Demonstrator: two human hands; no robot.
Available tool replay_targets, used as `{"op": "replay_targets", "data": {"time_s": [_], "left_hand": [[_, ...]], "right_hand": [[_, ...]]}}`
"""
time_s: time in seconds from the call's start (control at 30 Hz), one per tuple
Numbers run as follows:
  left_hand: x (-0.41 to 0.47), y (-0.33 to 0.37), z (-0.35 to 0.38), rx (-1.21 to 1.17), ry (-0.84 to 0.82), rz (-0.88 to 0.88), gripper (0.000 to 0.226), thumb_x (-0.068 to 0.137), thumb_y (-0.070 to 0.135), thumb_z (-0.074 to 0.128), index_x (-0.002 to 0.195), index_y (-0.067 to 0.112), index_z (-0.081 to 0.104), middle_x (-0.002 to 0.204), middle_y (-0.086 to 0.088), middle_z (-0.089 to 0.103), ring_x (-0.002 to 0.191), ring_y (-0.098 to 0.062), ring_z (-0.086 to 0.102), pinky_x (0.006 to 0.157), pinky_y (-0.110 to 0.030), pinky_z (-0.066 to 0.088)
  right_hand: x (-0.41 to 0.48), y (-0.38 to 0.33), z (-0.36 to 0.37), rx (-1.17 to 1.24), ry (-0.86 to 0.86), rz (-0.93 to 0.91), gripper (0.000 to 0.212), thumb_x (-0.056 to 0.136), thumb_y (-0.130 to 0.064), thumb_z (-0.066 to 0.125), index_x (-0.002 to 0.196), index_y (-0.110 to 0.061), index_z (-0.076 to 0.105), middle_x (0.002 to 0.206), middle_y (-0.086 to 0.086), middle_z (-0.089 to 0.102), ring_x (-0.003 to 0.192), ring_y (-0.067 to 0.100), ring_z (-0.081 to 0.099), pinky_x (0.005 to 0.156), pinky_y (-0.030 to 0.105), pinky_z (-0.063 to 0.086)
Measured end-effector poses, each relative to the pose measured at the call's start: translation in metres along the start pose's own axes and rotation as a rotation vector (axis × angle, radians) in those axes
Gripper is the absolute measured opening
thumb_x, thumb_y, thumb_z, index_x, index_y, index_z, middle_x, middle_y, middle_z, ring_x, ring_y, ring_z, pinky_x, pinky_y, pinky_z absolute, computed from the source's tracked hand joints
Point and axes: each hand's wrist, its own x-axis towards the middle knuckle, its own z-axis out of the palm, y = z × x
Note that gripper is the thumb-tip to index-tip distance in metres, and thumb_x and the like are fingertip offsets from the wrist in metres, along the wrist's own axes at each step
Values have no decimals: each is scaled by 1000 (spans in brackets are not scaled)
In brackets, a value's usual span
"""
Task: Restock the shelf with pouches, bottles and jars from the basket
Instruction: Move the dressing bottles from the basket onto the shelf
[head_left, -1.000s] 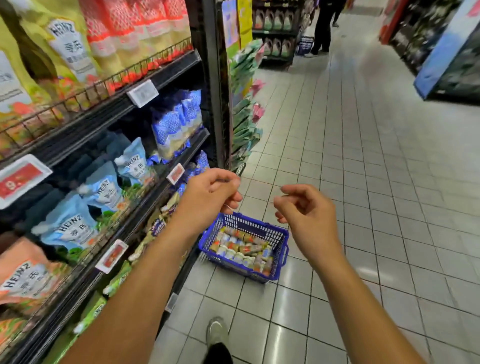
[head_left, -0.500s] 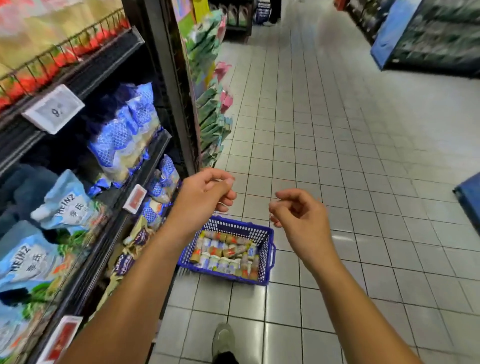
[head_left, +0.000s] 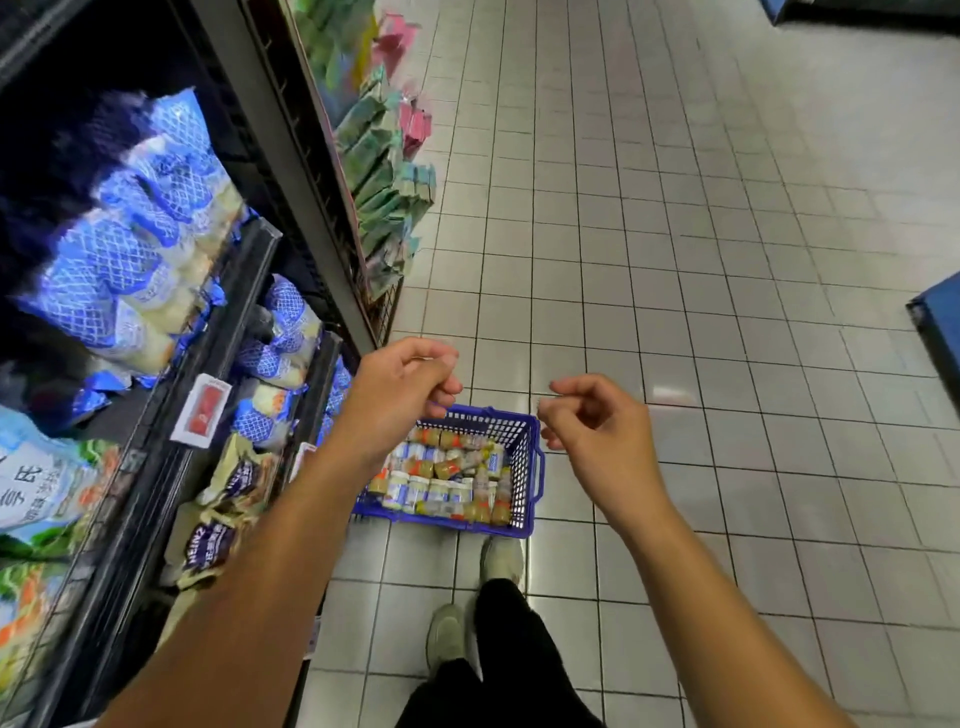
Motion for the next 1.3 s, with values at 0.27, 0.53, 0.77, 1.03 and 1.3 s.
{"op": "replay_targets", "data": {"time_s": [0.27,0.53,0.77,1.03,1.3], "left_hand": [[68,-38,20,39,43,-153,9,98,15,59,96,16,67,68,2,71,62,-9,64,55,-20,55],[142,-98,52,77,72,-357,10,97,22,61,97,17,69,69,4,73,65,-8,69,57,-21,54],[205,-192,53,143,47,-513,14,97,19,58,90,15,69,64,6,69,57,-6,63,57,-22,55],[268,-366,52,280,9,-700,12,100,19,55,90,20,63,74,0,69,67,-12,64,62,-27,55],[319,-535,41,562,-38,-701,6,97,24,61,101,20,63,101,-3,70,84,-17,69,69,-36,57]], "right_hand": [[72,43,-5,-19,-57,156,11,94,-10,62,95,-21,63,87,10,73,75,6,71,60,21,56],[143,117,-7,-69,-75,320,11,92,-6,64,91,-17,63,91,20,71,69,9,68,60,25,57],[186,214,18,-90,-95,506,11,91,-8,67,89,-18,63,91,7,71,77,18,69,61,25,57],[223,380,68,-163,-117,701,7,88,-13,64,94,-11,66,98,12,72,95,33,69,87,53,57],[246,551,133,-310,-231,842,9,87,-15,69,91,-8,65,91,14,71,84,32,68,79,42,58]]}}
